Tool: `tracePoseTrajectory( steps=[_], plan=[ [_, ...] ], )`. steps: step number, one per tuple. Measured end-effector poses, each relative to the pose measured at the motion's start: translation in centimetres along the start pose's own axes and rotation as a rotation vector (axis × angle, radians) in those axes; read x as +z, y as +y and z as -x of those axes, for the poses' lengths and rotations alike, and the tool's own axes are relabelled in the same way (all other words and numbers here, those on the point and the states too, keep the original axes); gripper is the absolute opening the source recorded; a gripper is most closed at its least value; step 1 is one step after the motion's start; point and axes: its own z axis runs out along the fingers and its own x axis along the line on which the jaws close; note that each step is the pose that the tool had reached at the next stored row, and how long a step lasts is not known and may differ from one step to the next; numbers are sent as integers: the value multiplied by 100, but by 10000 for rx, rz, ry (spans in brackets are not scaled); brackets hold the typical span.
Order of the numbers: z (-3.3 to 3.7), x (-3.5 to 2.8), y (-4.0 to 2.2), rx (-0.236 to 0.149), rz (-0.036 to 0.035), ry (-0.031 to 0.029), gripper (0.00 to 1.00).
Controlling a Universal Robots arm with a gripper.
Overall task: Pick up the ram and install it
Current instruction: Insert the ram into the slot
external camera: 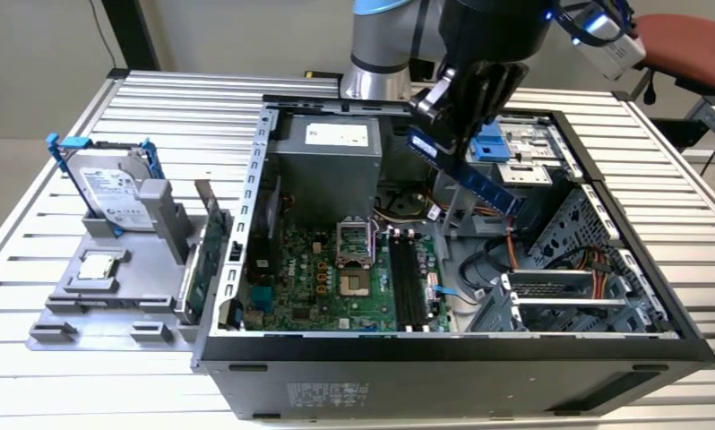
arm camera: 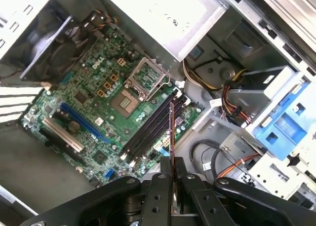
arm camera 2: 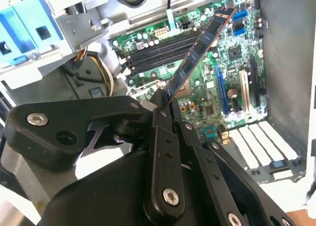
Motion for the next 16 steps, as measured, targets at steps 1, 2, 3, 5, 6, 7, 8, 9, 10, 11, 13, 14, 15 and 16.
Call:
tracePoseTrajectory(
  steps=[1, 2, 3, 5, 6, 7, 8, 9, 10, 11, 13, 14, 15, 16],
  plan=[
    [0, 0, 0, 163, -4, 1, 0],
    [0, 0, 0, 321, -8, 3, 0],
    [0, 1, 0, 490, -12, 3, 0],
    [0, 2, 0, 770, -18, 5, 0],
    [0, 2, 0, 908, -22, 6, 0],
    [0, 2, 0, 1031, -25, 7, 0],
    [0, 2, 0, 1173, -28, 8, 0],
    [0, 3, 0, 1284, -31, 8, 0],
    [0, 3, 0, 1397, -33, 9, 0],
    [0, 3, 0, 1516, -37, 10, 0],
    [0, 3, 0, 1753, -42, 11, 0],
    [0, 4, 0, 1873, -45, 12, 0],
    [0, 4, 0, 1991, -47, 13, 0],
    [0, 4, 0, 2104, -50, 14, 0]
  ],
)
